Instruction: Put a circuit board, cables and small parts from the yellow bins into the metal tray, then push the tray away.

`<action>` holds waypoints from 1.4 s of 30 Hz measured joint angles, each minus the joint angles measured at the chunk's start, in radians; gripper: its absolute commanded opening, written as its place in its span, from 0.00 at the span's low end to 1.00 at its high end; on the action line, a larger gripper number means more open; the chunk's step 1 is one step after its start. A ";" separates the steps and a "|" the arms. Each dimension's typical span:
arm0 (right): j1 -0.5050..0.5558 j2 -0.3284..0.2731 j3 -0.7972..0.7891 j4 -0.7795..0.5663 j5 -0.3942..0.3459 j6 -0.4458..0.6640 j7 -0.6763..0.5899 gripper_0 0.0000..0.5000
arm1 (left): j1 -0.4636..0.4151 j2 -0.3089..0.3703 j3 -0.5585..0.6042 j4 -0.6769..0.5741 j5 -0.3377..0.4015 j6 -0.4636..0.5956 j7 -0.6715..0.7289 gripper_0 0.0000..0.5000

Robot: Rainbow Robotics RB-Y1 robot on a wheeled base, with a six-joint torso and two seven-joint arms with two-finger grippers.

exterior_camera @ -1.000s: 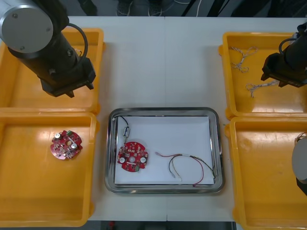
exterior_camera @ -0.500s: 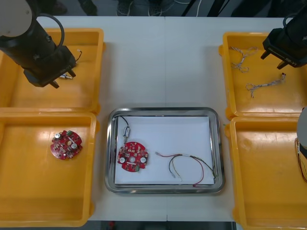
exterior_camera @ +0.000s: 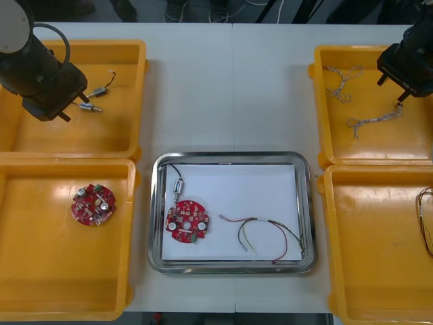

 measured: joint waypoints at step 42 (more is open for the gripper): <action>-0.028 -0.020 -0.095 0.307 -0.022 -0.253 -0.284 1.00 | -0.178 -0.161 -0.048 0.497 -0.133 -0.220 -0.011 1.00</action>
